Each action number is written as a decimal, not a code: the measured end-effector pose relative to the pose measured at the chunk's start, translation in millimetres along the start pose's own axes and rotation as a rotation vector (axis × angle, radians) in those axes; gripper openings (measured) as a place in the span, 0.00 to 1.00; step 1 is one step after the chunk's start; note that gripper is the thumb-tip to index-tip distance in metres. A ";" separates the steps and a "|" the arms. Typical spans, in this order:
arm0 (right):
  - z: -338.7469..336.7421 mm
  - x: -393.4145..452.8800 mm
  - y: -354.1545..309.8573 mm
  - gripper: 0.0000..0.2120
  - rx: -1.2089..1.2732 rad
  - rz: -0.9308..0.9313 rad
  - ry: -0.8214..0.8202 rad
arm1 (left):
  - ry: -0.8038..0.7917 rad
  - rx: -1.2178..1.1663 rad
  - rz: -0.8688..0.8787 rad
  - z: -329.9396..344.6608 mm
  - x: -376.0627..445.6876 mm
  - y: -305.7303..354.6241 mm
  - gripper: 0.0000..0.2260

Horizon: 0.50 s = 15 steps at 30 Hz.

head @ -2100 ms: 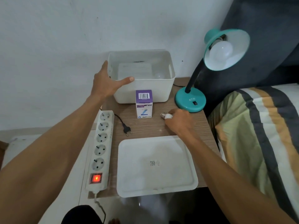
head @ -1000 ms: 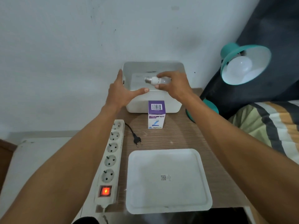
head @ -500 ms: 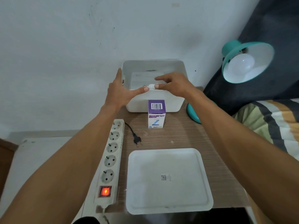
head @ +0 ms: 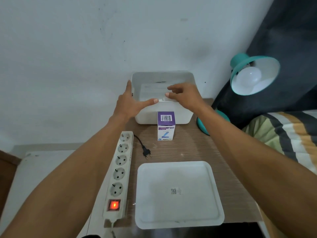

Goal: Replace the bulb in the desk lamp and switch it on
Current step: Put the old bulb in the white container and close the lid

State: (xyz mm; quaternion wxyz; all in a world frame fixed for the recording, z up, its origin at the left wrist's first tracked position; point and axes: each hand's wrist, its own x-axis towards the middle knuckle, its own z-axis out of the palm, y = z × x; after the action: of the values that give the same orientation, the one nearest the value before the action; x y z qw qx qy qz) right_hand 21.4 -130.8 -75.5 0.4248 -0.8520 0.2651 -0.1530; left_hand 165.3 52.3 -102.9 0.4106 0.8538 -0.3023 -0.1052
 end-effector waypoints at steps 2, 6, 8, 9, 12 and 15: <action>-1.3 -10.4 -4.9 0.19 0.001 -0.061 0.090 | -0.026 0.018 -0.038 -4.6 -3.3 5.9 0.61; -5.8 -38.2 -3.6 0.14 -0.090 -0.198 0.333 | -0.014 -0.090 -0.089 -6.2 -26.7 4.5 0.60; -8.3 -56.1 -0.1 0.12 -0.116 -0.235 0.406 | -0.004 -0.154 -0.105 -3.6 -47.0 0.6 0.59; -9.2 -66.5 2.2 0.12 -0.128 -0.237 0.412 | -0.002 -0.175 -0.104 -1.9 -60.5 0.7 0.59; -8.7 -99.8 13.0 0.12 -0.181 -0.177 0.365 | 0.020 -0.198 -0.067 4.5 -103.7 2.5 0.54; 1.3 -136.6 28.2 0.12 -0.236 -0.092 0.321 | 0.049 -0.188 -0.058 13.6 -149.3 -3.1 0.51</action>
State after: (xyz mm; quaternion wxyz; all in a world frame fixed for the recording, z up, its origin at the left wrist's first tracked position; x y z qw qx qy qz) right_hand -98.0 -64.6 -103.8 0.2666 -0.8718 0.3064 -0.2741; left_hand 42.2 135.0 -124.3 0.4928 0.8223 -0.2561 -0.1242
